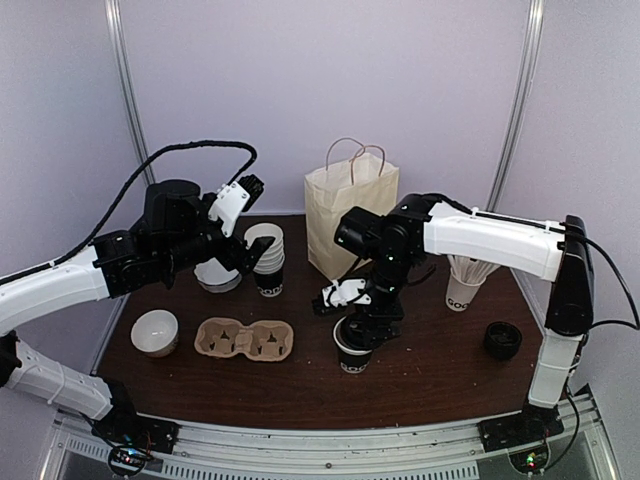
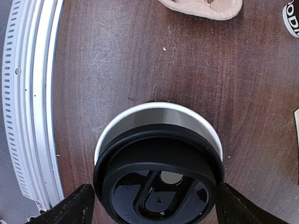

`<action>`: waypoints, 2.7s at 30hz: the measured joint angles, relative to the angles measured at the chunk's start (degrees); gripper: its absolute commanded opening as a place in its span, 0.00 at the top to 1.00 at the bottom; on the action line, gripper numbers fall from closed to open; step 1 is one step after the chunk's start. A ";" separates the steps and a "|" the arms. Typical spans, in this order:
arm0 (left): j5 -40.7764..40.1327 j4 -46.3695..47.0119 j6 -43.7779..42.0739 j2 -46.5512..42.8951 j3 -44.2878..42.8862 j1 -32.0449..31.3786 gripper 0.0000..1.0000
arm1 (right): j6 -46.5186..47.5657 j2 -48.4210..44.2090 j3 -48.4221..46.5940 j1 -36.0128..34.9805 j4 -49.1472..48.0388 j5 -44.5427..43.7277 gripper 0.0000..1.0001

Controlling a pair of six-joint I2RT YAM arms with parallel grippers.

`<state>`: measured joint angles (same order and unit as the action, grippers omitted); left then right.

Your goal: Pack the takeout coffee

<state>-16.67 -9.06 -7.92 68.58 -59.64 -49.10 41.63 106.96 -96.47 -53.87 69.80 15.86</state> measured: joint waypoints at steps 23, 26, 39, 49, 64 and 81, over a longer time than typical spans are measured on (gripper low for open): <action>0.83 -0.04 0.00 0.02 0.00 0.00 0.03 | 0.00 -0.22 -1.79 -4.37 0.90 -4.50 0.22; 0.96 -0.07 0.00 0.20 0.00 0.00 0.02 | 0.09 0.07 -3.93 -4.59 1.51 -4.59 0.24; 1.44 -0.48 0.00 0.35 0.00 0.00 0.02 | 0.15 4.70 -7.54 -4.48 4.22 -5.33 0.22; 1.53 -0.83 0.00 0.35 0.00 0.00 0.02 | -0.02 5.09 -7.54 -4.26 5.11 -5.90 0.21; 1.57 -1.38 0.00 0.35 0.00 0.00 0.02 | -0.74 6.49 -9.07 -3.21 5.35 -7.17 0.19; 2.14 -1.42 0.00 0.35 0.00 0.00 0.02 | -1.18 7.34 -11.26 -3.21 6.47 -6.78 0.16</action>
<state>-14.52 -10.48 -7.92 68.93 -59.64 -49.10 40.45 114.30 -107.72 -57.08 76.27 9.08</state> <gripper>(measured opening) 0.975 0.836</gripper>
